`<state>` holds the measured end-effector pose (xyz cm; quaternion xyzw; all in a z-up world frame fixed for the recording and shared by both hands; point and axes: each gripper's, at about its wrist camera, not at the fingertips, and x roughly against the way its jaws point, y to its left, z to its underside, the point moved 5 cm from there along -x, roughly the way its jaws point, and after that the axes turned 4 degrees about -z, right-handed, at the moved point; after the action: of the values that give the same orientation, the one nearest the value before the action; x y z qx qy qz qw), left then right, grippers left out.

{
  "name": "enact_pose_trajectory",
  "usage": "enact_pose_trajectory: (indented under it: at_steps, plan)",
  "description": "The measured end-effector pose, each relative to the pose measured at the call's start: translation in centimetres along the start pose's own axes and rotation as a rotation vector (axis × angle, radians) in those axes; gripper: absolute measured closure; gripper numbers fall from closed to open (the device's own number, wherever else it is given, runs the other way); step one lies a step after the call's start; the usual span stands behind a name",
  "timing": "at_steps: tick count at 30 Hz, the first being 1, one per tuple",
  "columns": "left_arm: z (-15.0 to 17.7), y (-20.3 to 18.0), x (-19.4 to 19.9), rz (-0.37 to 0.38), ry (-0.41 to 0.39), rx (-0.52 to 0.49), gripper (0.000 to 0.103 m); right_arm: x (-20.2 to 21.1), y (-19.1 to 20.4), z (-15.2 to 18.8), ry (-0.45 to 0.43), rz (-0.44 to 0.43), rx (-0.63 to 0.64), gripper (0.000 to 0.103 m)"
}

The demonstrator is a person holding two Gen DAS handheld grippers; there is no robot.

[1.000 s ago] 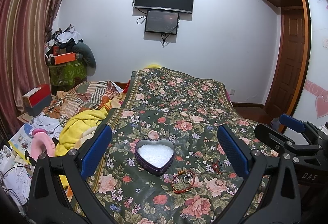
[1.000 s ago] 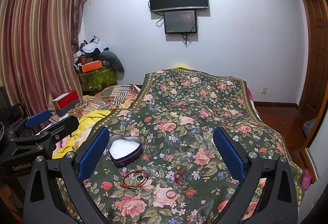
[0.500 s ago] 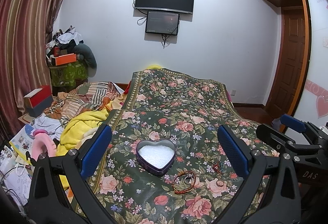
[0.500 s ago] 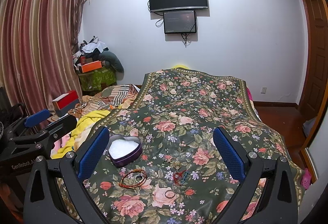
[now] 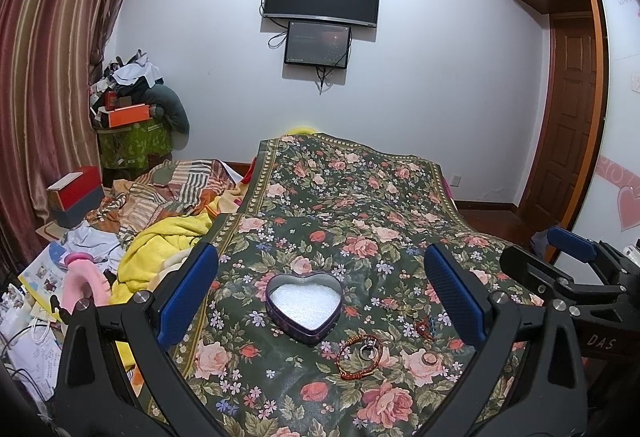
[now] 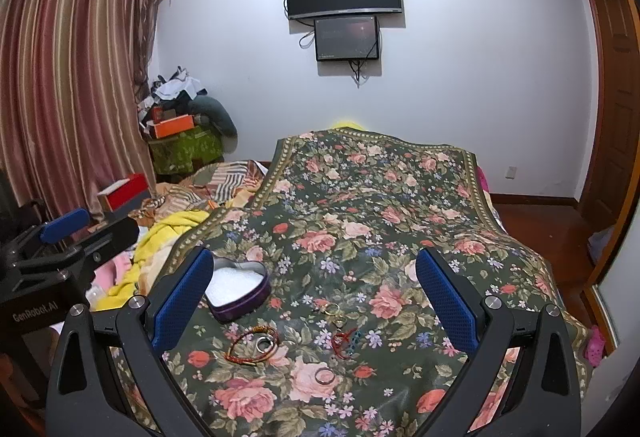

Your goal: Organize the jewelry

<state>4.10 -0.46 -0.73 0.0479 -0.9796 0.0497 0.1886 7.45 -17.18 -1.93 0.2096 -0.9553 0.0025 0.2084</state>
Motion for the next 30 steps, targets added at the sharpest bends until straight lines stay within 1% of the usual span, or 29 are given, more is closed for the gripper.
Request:
enact_pose_trajectory:
  at_steps: [5, 8, 11, 16, 19, 23, 28, 30]
  plan:
    - [0.2, 0.0, -0.6, -0.015, 0.025, -0.006, 0.0, -0.5, -0.6, 0.7, 0.04, 0.018, 0.006, 0.003]
    - [0.7, 0.0, -1.5, -0.027, 0.063, -0.025, 0.0, -1.0, -1.3, 1.4, 0.077, 0.032, -0.003, 0.003]
    - [1.6, 0.0, -2.8, -0.025, 0.125, -0.038, 0.0, -1.8, -2.2, 2.2, 0.134, 0.062, -0.005, 0.003]
    - [4.0, -0.1, -5.3, -0.006, 0.261, -0.06, 0.0, -3.2, -3.4, 4.3, 0.231, 0.079, -0.002, 0.003]
    - [6.0, -0.2, -6.6, 0.002, 0.33, -0.075, 0.0, -3.9, -3.8, 6.1, 0.304, 0.06, -0.009, 0.003]
    - [8.5, -0.2, -8.1, 0.036, 0.417, -0.085, 0.0, -4.5, -4.2, 7.9, 0.37, 0.038, -0.023, 0.003]
    - [10.8, -0.6, -9.1, 0.078, 0.495, -0.088, 0.0, -5.1, -4.6, 9.3, 0.412, 0.021, -0.038, 0.003]
    - [11.6, -1.1, -9.6, 0.099, 0.523, -0.095, 0.0, -5.3, -4.7, 9.7, 0.427, 0.001, -0.053, 0.005]
